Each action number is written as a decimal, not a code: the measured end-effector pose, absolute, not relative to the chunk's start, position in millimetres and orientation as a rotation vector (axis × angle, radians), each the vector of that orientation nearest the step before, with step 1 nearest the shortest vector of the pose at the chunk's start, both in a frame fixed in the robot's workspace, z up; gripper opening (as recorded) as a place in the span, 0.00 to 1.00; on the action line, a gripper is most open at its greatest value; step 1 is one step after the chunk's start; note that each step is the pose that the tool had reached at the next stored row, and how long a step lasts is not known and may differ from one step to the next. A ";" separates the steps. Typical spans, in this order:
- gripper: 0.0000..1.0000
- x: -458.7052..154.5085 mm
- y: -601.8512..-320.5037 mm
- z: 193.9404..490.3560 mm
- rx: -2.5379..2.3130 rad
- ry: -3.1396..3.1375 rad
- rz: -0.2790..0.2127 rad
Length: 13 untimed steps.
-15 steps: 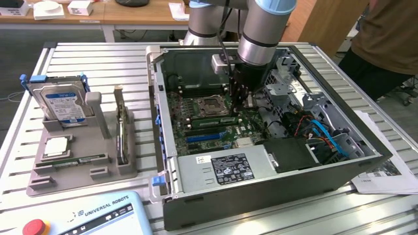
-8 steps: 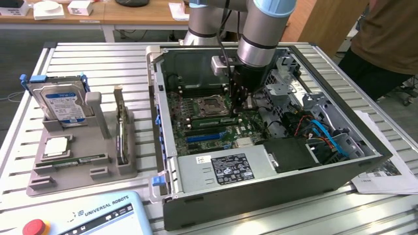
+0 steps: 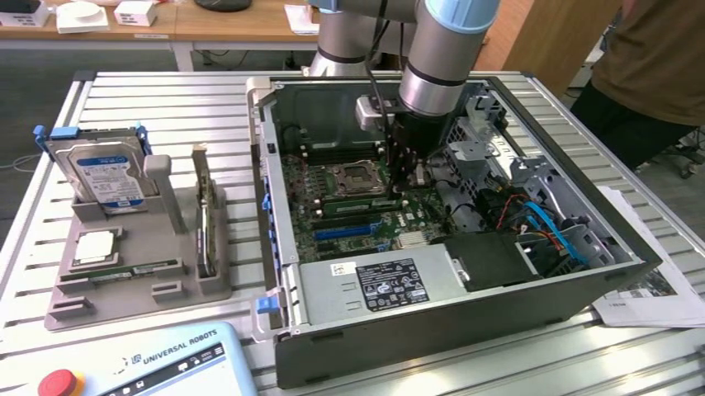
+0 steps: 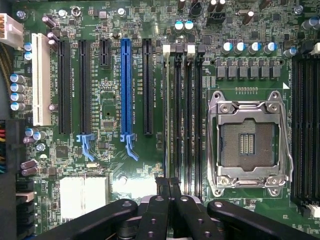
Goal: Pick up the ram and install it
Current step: 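Press down the ram until it locks into place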
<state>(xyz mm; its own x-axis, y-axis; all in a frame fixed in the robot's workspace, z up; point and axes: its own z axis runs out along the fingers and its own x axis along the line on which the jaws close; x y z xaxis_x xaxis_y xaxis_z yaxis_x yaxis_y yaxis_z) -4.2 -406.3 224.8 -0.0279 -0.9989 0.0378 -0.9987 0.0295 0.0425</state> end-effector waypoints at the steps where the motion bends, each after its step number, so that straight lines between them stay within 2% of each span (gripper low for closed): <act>1: 0.11 -4.2 -406.3 224.8 2.150 -2.212 -0.006; 13: 0.11 -4.1 -406.3 222.3 2.150 -2.212 -0.006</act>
<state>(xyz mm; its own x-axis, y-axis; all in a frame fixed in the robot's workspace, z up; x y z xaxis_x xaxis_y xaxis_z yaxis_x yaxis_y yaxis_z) -4.1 -406.3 222.3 -0.0278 -0.9989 0.0382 -0.9987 0.0294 0.0426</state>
